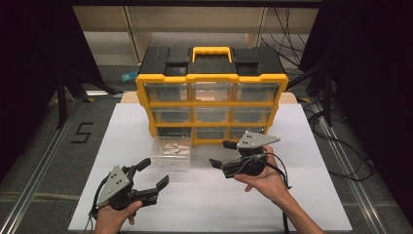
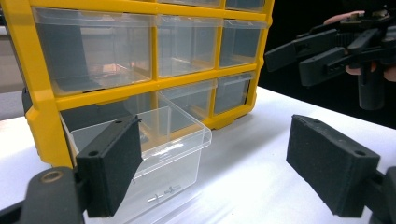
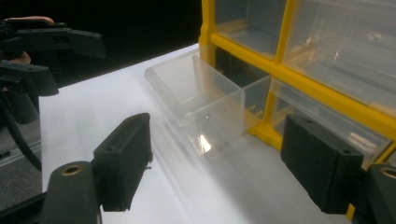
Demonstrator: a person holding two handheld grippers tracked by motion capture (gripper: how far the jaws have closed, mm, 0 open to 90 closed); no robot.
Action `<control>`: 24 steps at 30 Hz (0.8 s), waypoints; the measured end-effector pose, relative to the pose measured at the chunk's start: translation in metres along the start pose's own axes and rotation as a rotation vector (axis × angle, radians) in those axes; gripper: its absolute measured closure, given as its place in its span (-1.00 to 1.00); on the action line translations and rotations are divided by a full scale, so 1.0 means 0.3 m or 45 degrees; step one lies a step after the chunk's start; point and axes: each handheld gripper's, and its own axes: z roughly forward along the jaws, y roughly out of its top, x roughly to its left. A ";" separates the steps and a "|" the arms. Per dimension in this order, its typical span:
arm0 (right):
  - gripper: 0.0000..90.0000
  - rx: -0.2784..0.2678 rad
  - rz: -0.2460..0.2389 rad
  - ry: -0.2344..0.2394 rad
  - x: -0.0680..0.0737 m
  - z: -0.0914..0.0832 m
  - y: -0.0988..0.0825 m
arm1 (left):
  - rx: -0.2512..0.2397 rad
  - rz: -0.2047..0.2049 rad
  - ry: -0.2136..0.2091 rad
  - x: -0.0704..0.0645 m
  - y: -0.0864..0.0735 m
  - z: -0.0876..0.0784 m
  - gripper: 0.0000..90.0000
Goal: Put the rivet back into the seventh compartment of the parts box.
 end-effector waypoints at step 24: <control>-0.53 -0.111 0.044 -0.052 0.009 -0.124 -0.126 | 0.019 0.005 -0.004 -0.002 -0.001 -0.001 -0.60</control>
